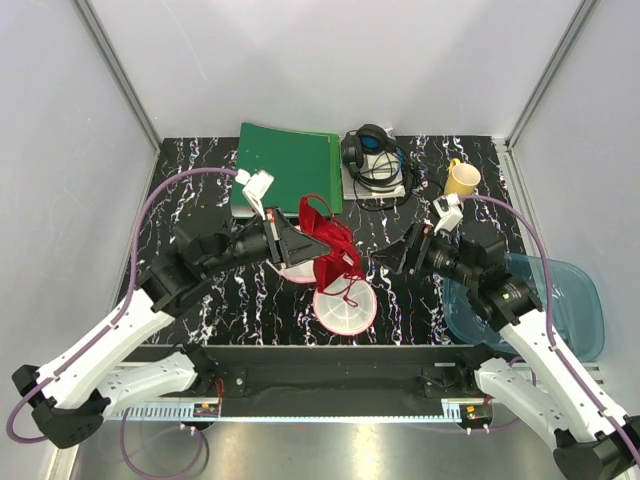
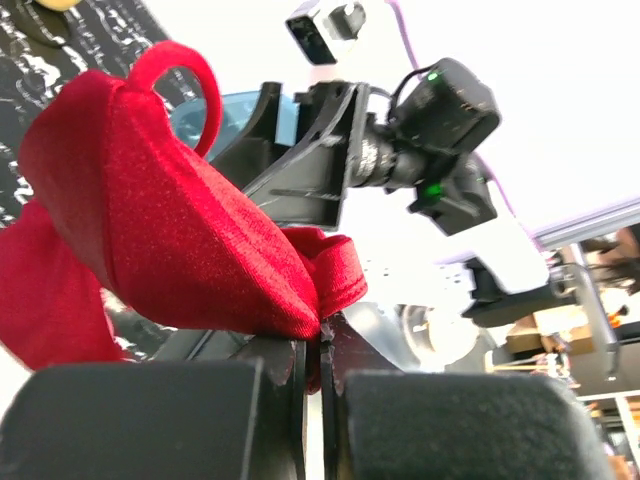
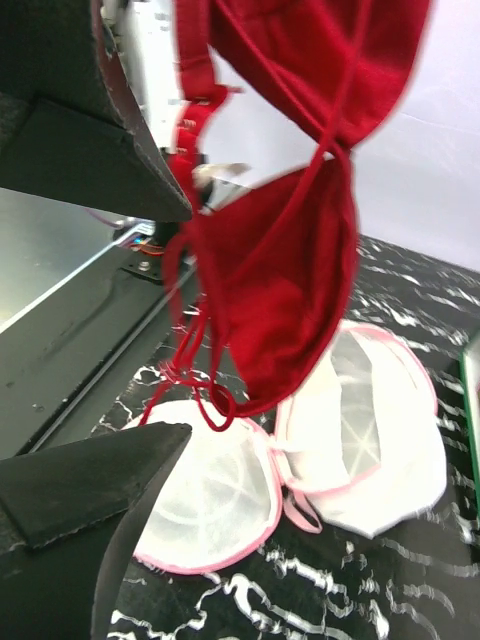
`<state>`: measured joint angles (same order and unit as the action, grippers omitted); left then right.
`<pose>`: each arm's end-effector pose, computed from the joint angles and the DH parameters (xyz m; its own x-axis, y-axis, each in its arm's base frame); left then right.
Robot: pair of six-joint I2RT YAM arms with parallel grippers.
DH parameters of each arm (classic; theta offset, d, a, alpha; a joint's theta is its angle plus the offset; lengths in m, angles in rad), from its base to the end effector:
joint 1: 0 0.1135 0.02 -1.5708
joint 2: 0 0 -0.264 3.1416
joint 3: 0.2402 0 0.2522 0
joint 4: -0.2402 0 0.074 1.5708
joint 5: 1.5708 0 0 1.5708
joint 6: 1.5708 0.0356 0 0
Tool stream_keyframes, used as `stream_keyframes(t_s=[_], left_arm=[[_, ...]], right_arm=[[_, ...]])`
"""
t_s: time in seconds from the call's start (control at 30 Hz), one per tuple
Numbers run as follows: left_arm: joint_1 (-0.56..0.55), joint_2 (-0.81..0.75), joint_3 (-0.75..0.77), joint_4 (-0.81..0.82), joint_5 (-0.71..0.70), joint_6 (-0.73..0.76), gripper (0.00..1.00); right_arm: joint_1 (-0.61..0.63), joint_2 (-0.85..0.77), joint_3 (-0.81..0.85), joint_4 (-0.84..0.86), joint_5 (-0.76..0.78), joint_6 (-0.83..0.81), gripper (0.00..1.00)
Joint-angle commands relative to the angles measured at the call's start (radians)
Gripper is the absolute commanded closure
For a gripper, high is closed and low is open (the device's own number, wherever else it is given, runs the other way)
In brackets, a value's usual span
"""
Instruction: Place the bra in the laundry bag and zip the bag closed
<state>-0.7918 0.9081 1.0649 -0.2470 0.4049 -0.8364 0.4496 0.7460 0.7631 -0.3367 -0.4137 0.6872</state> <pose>0.1280 -0.1496 0.4095 -0.7325 -0.2291 -0.6411 0.5761 0.2932 -0.7630 0.1480 0.0873 0.3234 -0.6892 0.3124 -0.6538 -0.3938 0.5959 0.6999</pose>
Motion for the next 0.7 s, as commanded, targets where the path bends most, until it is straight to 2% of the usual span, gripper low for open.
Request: stream_keyframes(t_s=[0.0,0.07,0.23,0.37,0.67], left_arm=[[0.006,-0.038,0.043,0.028,0.031,-0.056,1.00],[0.006,-0.058,0.055,0.017,0.052,-0.059,1.00],[0.006,-0.081,0.109,0.009,0.103,-0.111,1.00],[0.008,-0.107,0.127,-0.014,0.095,-0.168,1.00],[0.011,-0.063,0.139,-0.006,0.135,-0.326,1.00]], right_arm=[[0.009,0.010,0.018,0.082,-0.135,-0.125,0.12],[0.014,0.036,-0.019,0.172,-0.241,-0.153,0.12],[0.015,0.102,-0.096,0.327,-0.332,-0.221,0.11],[0.021,0.142,-0.136,0.578,-0.396,-0.267,0.09],[0.053,0.308,-0.056,0.762,-0.493,-0.305,0.11]])
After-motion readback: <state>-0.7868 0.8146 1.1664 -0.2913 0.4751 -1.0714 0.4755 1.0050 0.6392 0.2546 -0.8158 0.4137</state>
